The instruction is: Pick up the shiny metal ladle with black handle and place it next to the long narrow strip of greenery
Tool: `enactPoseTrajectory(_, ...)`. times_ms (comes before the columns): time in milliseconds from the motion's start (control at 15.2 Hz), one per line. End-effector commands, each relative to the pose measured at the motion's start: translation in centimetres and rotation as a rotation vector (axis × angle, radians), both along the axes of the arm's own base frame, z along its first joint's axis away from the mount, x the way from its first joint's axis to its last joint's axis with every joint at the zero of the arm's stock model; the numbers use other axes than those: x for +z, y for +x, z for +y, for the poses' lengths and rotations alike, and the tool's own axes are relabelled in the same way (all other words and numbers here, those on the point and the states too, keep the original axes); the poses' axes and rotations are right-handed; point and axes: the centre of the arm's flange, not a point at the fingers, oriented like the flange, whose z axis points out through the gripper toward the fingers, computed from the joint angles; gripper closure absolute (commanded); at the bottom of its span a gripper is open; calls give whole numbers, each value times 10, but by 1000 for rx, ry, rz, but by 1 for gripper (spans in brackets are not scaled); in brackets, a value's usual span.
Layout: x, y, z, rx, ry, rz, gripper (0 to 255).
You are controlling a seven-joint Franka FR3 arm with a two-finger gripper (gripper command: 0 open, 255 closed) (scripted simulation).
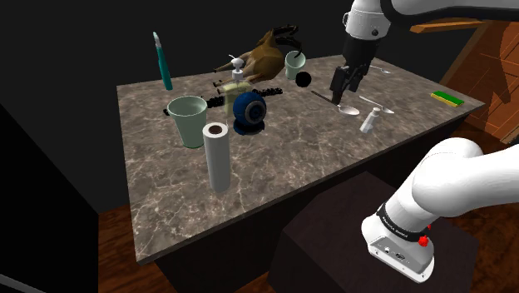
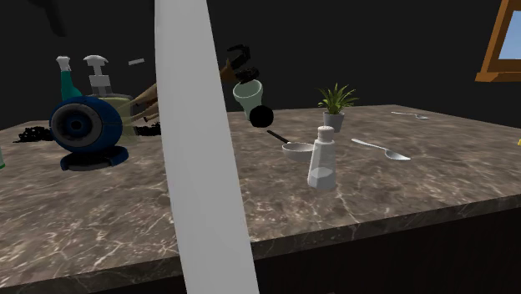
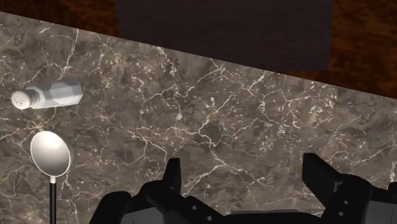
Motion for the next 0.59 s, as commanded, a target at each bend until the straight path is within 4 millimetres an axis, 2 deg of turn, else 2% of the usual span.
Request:
enactPoseTrajectory(0,0,0,0,0,0,0,0)
enactPoseTrajectory(528,-42,42,-90,-64,38,-37,0)
